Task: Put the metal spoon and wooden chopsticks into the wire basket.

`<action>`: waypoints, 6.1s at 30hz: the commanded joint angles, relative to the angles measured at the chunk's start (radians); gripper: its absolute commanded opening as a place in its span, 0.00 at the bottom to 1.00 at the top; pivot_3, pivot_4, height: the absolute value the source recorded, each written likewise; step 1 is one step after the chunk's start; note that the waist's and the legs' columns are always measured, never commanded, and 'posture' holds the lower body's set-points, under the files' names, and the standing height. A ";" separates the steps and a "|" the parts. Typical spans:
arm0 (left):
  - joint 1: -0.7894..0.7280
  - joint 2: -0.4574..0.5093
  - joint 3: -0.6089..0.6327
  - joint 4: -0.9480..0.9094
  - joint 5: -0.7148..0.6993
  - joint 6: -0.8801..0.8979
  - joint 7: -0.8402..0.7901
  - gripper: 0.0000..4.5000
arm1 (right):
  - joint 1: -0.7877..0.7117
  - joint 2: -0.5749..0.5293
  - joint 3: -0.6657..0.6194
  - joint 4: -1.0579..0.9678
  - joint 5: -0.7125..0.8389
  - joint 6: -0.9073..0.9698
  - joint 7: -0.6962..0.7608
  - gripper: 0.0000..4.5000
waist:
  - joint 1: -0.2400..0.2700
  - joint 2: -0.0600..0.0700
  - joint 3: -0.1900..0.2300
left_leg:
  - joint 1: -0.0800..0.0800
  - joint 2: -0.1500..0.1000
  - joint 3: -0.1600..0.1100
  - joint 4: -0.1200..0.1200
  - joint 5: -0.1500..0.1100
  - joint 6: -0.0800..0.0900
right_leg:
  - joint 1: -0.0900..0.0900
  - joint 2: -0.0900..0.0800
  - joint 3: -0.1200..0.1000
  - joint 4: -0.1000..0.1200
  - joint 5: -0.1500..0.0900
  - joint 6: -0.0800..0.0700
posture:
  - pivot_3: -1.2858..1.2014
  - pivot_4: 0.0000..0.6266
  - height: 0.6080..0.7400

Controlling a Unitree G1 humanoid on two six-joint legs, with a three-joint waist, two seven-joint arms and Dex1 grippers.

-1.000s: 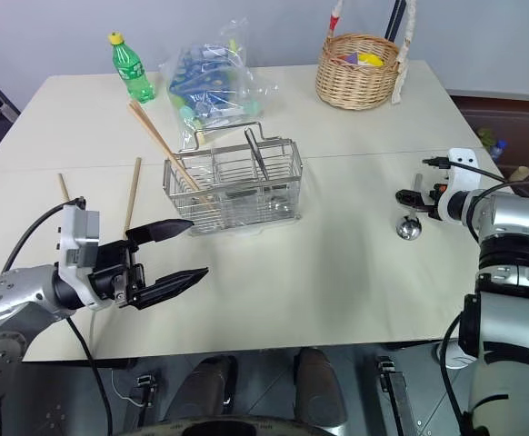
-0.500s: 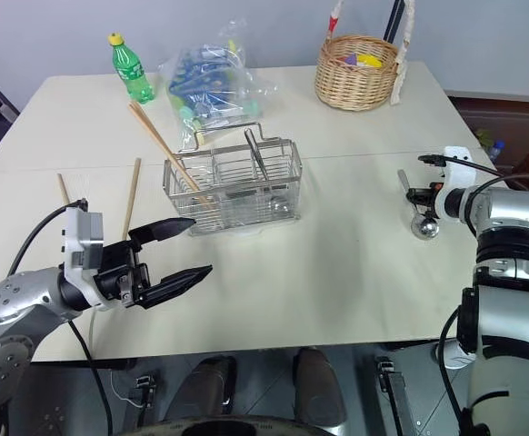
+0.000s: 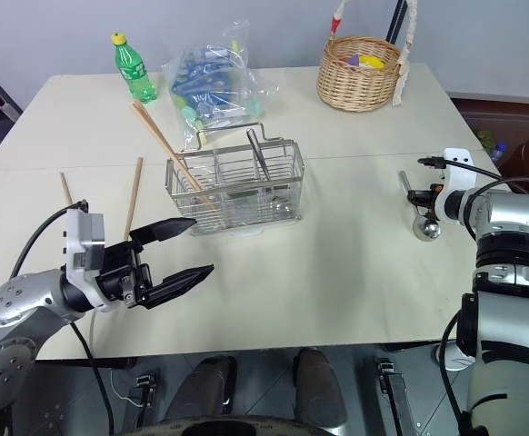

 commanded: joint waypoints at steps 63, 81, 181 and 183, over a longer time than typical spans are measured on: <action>0.048 0.043 0.142 -0.067 -0.097 0.033 0.166 1.00 | 0.084 0.658 -0.001 -0.911 0.667 -0.160 -0.268 0.01 | -0.002 0.006 0.003 | -0.002 0.002 -0.001 -0.004 0.000 0.000 | -0.006 0.002 0.000 0.002 0.000 0.000 | 0.52 0.24 1.00; -0.102 0.076 0.094 -0.108 -0.203 0.133 0.344 1.00 | 0.132 0.651 0.028 -0.887 0.619 -0.229 -0.231 0.99 | -0.002 0.006 0.003 | -0.002 0.002 -0.001 -0.004 0.000 0.000 | -0.006 0.002 0.000 0.002 0.001 0.001 | 0.52 0.24 1.00; -0.660 -0.294 0.075 0.739 0.598 0.619 0.898 1.00 | 0.833 -0.052 -0.142 -1.486 0.653 -0.294 0.166 0.99 | 0.030 0.000 0.004 | -0.002 0.002 0.000 -0.001 0.000 0.000 | -0.003 0.002 0.000 -0.002 0.003 0.005 | 0.52 0.24 1.00; -0.679 -0.291 0.078 0.757 0.611 0.668 0.909 1.00 | 0.835 -0.052 -0.142 -1.486 0.651 -0.296 0.164 0.99 | 0.030 0.000 0.004 | -0.002 0.002 0.000 -0.001 0.000 0.000 | -0.003 0.002 0.000 -0.001 0.003 0.005 | 0.52 0.24 1.00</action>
